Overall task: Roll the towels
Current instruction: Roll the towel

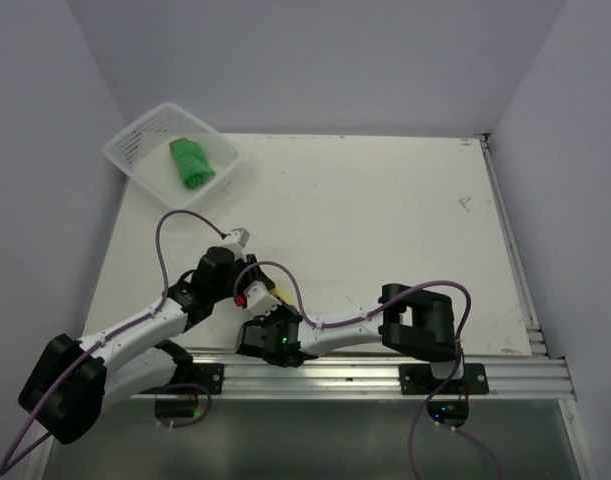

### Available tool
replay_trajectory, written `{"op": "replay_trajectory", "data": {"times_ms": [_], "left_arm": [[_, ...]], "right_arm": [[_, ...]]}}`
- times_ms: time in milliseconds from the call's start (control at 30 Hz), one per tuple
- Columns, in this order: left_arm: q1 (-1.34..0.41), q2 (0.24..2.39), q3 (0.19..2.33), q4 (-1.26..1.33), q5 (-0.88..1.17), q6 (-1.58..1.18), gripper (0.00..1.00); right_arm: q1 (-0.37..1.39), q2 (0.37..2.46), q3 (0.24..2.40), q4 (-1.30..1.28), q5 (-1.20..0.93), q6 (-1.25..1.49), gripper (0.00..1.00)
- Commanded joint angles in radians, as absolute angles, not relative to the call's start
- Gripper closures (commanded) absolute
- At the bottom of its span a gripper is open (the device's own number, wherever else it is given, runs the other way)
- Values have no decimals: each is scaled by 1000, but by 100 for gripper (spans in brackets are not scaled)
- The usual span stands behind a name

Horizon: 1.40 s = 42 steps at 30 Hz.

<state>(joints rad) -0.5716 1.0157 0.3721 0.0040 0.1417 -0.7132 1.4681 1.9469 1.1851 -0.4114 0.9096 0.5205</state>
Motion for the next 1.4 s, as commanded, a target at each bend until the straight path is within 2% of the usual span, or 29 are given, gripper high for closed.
{"op": "replay_trajectory", "data": {"times_ms": [0, 333, 733, 967, 1067, 1233, 1367], "left_arm": [[-568, 1009, 416, 43, 146, -692, 66], [-568, 974, 404, 89, 184, -701, 66], [-568, 1112, 287, 307, 282, -719, 66], [-568, 1146, 265, 249, 233, -719, 66], [-568, 1146, 255, 235, 216, -716, 66], [-568, 1164, 247, 206, 178, -709, 66], [-566, 1177, 235, 210, 170, -709, 66]], "right_arm": [[1477, 2022, 1229, -569, 999, 528, 100], [1511, 2154, 1365, -696, 1023, 537, 100], [1512, 2140, 1342, -647, 960, 502, 100], [1511, 2117, 1324, -612, 948, 502, 100], [1511, 2066, 1279, -556, 942, 502, 94], [1511, 1944, 1204, -473, 931, 515, 79], [1511, 1859, 1161, -420, 923, 540, 74]]}}
